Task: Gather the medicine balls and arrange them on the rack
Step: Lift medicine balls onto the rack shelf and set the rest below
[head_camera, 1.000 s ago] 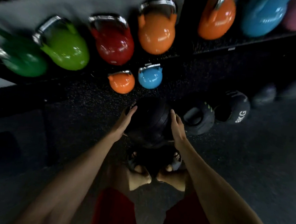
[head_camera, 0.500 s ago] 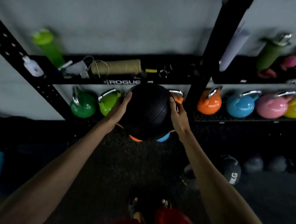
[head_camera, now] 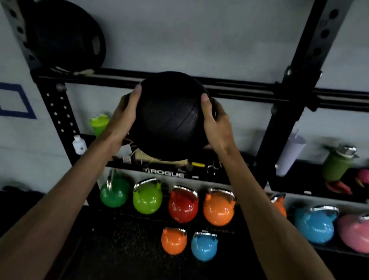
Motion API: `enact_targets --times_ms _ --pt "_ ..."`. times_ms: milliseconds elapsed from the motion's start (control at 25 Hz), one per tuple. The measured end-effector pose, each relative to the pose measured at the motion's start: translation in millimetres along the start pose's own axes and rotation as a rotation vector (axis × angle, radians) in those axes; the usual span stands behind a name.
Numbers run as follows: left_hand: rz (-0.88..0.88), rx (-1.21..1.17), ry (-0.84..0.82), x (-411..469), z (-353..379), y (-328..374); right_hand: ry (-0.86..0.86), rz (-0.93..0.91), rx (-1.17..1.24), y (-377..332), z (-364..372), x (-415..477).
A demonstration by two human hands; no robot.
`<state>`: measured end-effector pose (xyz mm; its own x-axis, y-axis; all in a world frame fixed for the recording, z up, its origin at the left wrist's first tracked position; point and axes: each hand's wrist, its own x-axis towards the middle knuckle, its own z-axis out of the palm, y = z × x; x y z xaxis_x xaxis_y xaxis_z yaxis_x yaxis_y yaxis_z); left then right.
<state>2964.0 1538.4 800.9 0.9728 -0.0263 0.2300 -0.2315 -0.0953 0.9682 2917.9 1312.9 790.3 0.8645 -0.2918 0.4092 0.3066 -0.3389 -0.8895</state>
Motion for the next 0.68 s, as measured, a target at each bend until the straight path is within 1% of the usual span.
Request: enact_targets --times_ms 80,160,240,360,480,680 --pt "0.052 -0.022 0.042 10.7 -12.0 27.2 -0.025 -0.078 -0.008 -25.2 6.3 22.5" --pt "0.104 -0.027 0.129 23.1 -24.2 52.0 -0.064 -0.149 -0.016 -48.5 18.4 49.2" --pt "0.132 -0.026 0.225 35.9 -37.4 72.3 -0.108 -0.188 -0.005 -68.6 36.9 75.1" --pt "0.218 -0.030 0.303 64.1 -59.2 90.7 -0.136 -0.223 0.045 -86.1 70.6 109.2" --pt "0.255 -0.008 0.338 98.7 -84.6 93.5 -0.131 -0.242 0.076 -89.1 108.4 140.4" --pt "0.273 0.010 0.299 175.0 -127.2 77.0 -0.101 -0.253 0.109 -80.2 179.5 194.3"
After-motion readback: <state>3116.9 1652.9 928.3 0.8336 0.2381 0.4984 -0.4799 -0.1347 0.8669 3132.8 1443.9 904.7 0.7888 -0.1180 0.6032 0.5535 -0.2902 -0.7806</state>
